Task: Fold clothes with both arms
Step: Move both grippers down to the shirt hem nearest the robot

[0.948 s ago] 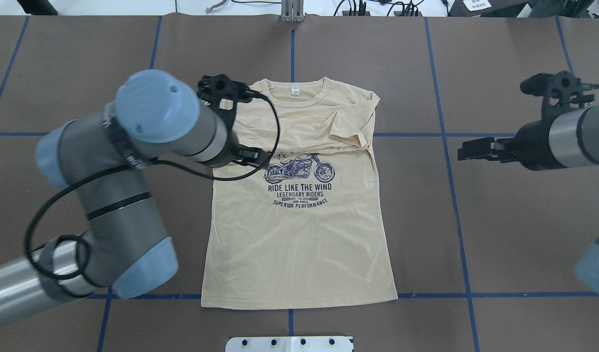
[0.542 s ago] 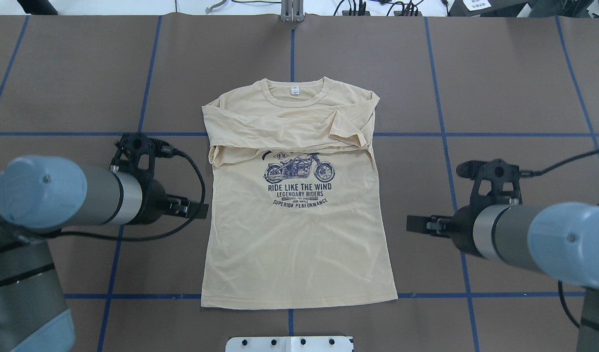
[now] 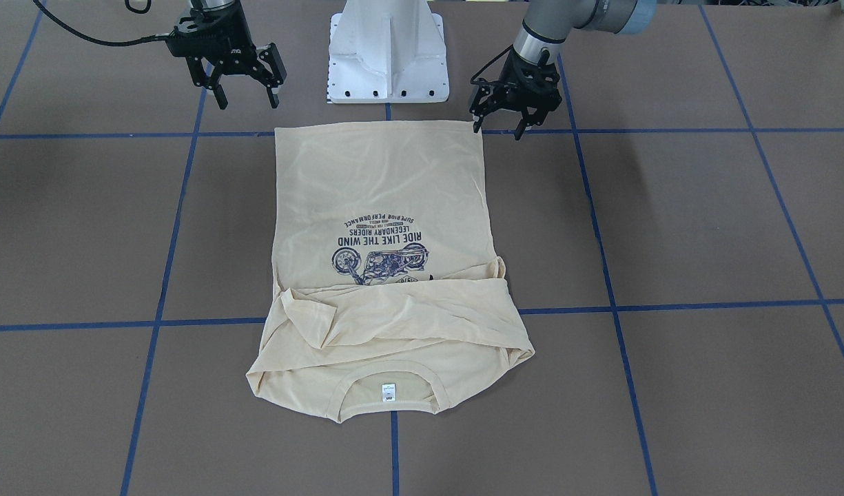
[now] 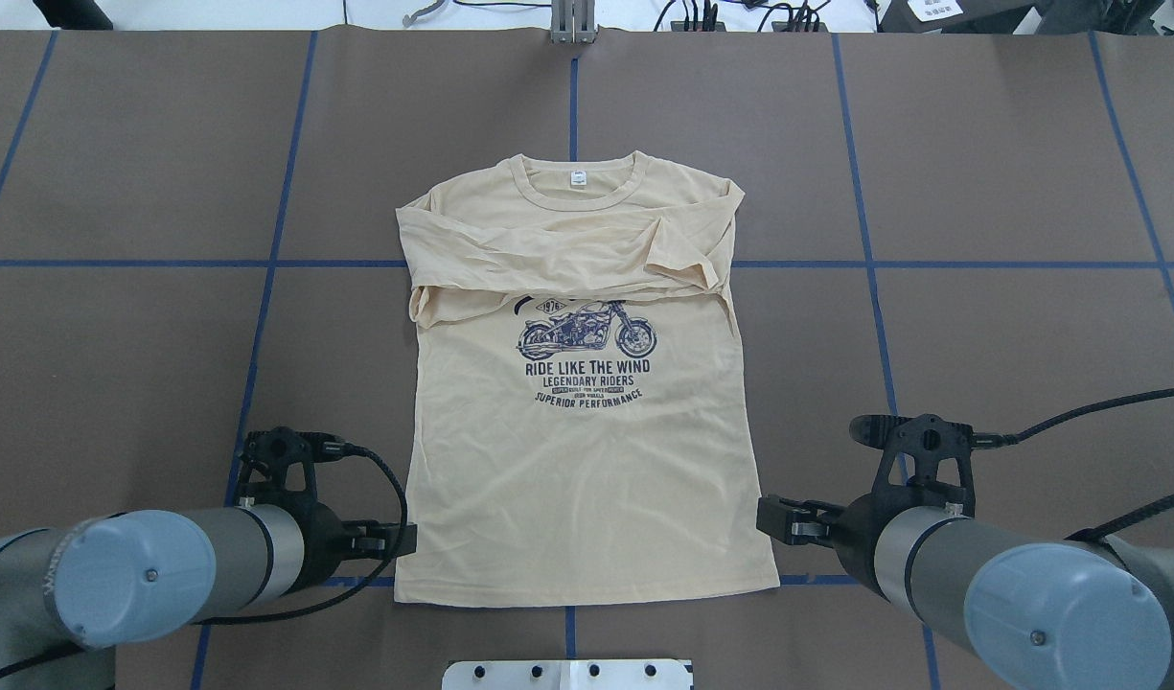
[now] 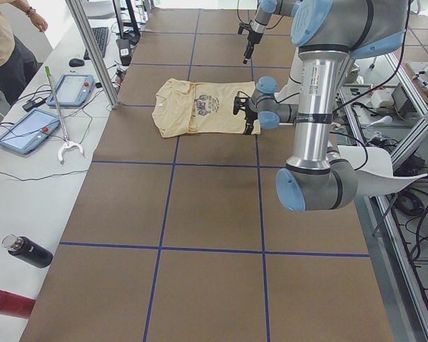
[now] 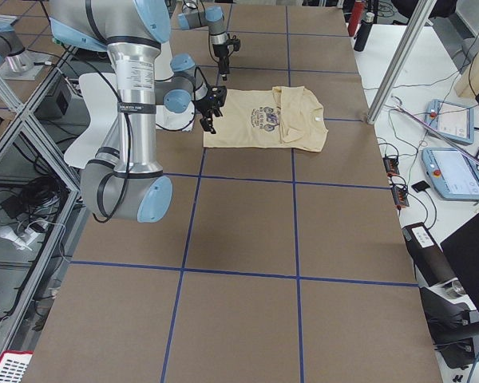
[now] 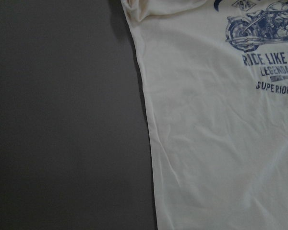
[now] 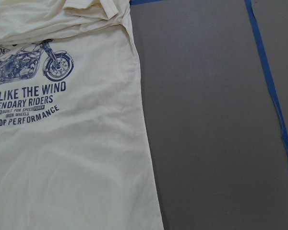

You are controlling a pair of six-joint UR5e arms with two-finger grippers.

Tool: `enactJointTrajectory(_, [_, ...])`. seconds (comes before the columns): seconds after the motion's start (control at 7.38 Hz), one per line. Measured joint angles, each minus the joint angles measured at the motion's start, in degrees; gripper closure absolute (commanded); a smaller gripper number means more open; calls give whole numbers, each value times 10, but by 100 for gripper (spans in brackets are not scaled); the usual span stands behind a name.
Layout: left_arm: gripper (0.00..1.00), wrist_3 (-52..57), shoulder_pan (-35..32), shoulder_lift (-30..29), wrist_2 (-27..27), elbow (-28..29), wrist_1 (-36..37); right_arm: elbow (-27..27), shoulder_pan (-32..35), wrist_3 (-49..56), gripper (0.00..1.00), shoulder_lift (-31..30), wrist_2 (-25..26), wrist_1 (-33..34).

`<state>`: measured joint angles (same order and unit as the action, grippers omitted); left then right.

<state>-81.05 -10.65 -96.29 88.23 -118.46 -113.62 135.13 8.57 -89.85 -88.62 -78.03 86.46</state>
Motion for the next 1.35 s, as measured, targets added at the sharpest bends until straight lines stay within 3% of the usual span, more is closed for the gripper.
enactJointTrajectory(0.81, [49,-25,52,-22,-5,33,6,-1,-2,-1,0,0,5,0])
enactJointTrajectory(0.95, [66,-25,52,-24,-5,36,7,-1,-2,-1,0,0,5,0])
enactJointTrajectory(1.08, [92,-25,53,-25,-5,39,7,-1,-2,-1,0,0,5,0])
enactJointTrajectory(1.22, [100,-25,53,-27,-5,40,7,-1,-2,-1,0,0,5,0])
enactJointTrajectory(1.35, [100,-26,53,-28,-5,40,7,-1,-2,-1,0,0,5,0])
